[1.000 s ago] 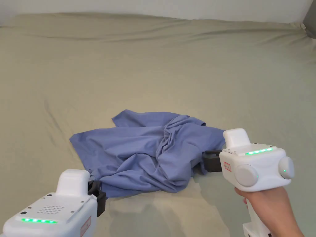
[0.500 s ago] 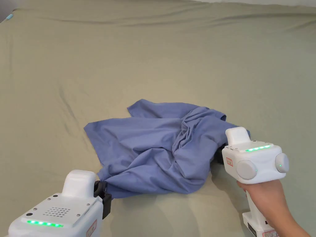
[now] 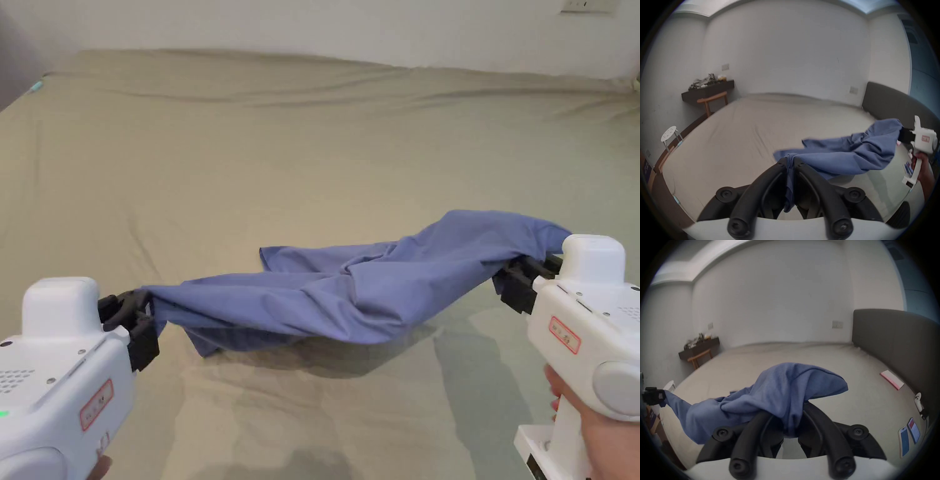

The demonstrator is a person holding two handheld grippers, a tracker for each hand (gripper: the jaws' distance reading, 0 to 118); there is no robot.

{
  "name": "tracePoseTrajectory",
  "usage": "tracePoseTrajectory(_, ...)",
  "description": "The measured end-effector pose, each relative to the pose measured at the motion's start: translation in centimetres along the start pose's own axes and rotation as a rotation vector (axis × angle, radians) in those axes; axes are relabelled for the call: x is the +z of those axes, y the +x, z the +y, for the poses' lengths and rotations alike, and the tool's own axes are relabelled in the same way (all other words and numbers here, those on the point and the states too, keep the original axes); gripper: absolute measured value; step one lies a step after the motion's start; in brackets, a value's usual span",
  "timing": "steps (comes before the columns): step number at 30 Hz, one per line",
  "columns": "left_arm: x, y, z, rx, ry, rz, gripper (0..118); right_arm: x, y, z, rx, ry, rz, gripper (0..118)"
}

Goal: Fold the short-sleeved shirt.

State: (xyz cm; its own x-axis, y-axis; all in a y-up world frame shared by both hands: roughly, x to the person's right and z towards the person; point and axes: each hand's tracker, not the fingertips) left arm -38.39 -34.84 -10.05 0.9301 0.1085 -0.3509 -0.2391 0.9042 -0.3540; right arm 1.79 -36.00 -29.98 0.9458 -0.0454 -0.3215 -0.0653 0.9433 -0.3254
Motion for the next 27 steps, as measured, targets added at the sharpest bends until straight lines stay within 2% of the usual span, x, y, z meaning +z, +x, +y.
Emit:
tracePoseTrajectory(11,7.1,-1.0,11.0,0.022,0.321,0.019,4,9.9,-1.6,8.5,0.136,0.222,0.009,13)
tracePoseTrajectory(18,9.5,-1.1,15.2,0.017,0.415,0.009,4,14.6,-2.4,13.3,0.180,0.352,-0.023,13)
tracePoseTrajectory(23,10.4,-0.8,17.4,0.005,0.464,-0.002,4,16.8,-3.3,16.4,0.272,0.423,-0.078,13)
tracePoseTrajectory(27,10.5,-0.8,19.1,-0.001,0.486,-0.022,4,17.4,-3.5,18.5,0.287,0.438,-0.099,13)
